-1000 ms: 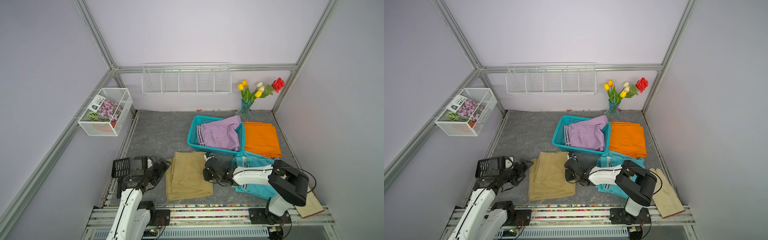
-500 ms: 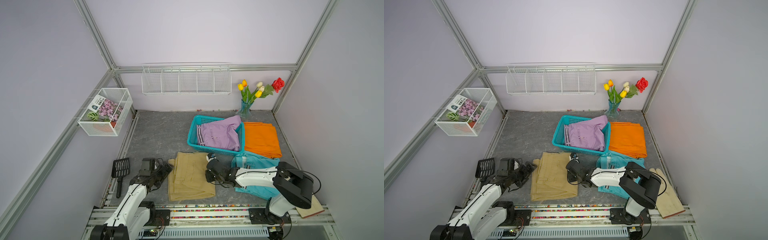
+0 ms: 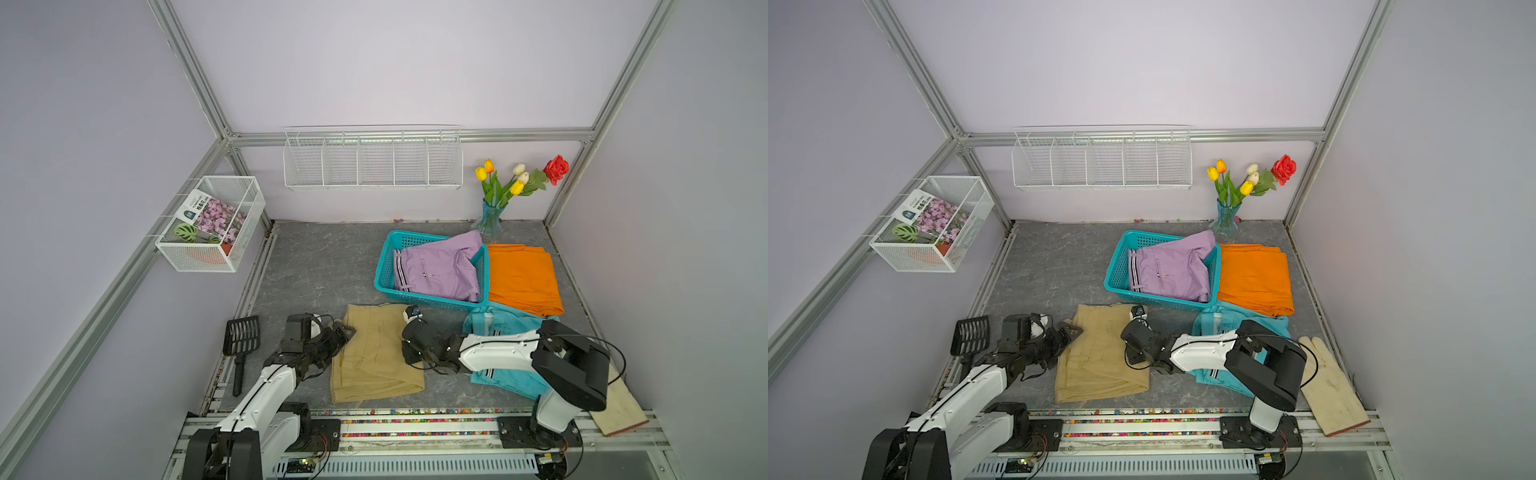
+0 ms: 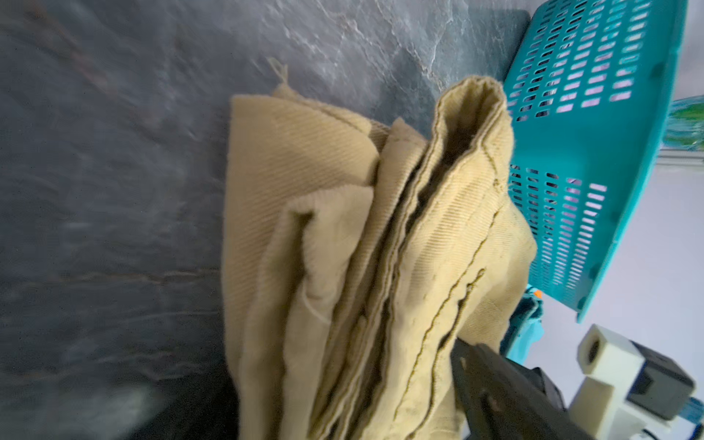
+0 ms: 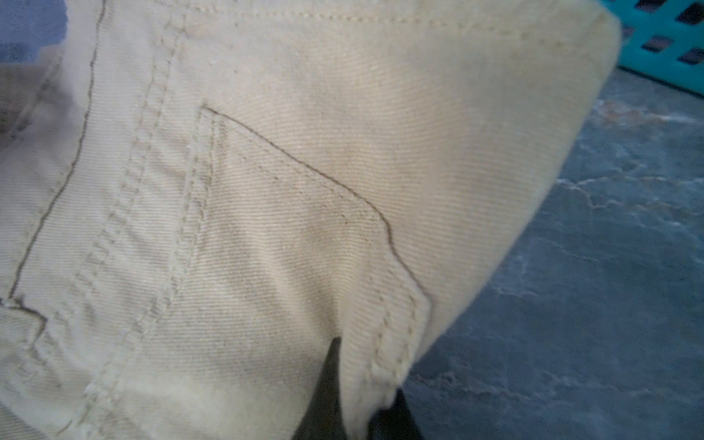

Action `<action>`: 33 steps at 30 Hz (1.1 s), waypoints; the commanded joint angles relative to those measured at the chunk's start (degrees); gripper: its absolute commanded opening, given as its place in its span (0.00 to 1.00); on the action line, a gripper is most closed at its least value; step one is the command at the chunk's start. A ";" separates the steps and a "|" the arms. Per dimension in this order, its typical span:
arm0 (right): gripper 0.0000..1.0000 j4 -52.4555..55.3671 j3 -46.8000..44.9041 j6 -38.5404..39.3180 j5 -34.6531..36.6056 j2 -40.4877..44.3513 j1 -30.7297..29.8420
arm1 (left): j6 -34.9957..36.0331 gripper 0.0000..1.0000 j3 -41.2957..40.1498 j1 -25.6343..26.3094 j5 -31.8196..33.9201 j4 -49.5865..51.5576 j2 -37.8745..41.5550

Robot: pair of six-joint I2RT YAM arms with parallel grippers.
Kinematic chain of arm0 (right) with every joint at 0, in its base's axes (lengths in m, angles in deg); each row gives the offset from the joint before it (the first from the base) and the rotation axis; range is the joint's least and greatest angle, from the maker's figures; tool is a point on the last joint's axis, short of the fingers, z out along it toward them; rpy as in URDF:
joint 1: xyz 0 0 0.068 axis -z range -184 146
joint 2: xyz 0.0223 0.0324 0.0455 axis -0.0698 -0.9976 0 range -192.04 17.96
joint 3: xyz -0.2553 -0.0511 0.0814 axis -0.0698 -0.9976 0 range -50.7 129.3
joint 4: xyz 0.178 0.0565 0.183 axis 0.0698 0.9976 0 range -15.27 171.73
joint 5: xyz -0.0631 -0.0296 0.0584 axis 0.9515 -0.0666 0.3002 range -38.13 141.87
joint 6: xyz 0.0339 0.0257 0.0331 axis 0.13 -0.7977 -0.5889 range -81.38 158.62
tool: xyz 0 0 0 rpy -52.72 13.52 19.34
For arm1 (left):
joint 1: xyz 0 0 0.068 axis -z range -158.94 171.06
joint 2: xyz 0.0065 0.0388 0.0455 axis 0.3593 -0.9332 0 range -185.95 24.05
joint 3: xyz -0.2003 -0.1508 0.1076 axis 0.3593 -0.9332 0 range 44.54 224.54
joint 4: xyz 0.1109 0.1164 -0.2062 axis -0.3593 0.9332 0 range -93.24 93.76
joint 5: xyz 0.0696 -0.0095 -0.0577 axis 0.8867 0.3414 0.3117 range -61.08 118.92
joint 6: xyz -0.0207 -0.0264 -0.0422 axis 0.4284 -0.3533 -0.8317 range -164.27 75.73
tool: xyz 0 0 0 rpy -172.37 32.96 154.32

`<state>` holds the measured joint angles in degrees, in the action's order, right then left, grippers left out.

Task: Put the folded long pants in the basket
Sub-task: Pick up the long pant at the center of the board.

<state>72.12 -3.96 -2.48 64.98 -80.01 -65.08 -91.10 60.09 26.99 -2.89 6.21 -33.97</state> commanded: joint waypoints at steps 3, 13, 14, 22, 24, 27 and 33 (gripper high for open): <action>0.00 4.28 0.37 0.66 -1.59 -1.50 -1.05 | 1.51 0.28 -2.29 0.48 -3.10 -0.65 -6.95; 0.00 5.51 -0.06 2.07 -1.54 8.07 -3.42 | -2.86 0.00 9.02 2.28 0.58 15.85 9.64; 0.00 6.08 -0.09 2.23 -1.19 10.19 -3.88 | -3.41 0.00 11.44 2.66 1.50 18.58 12.42; 0.00 20.92 7.43 5.61 5.85 27.37 -4.59 | -3.66 0.00 33.87 3.50 -4.23 25.59 7.80; 0.00 24.11 9.92 7.09 7.76 29.37 -3.97 | -4.42 0.00 37.54 5.34 -5.34 23.03 2.49; 0.00 27.27 12.51 8.29 4.78 31.65 1.15 | -3.86 0.00 47.00 10.89 -0.61 23.60 -6.00; 0.00 27.28 12.06 9.71 -8.81 34.23 20.12 | -1.39 0.00 67.05 17.21 2.54 27.14 -23.86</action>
<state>97.08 8.39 5.15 63.23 -47.20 -50.57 -94.05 120.64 43.76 -2.82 34.82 -53.81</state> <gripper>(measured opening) 0.115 0.186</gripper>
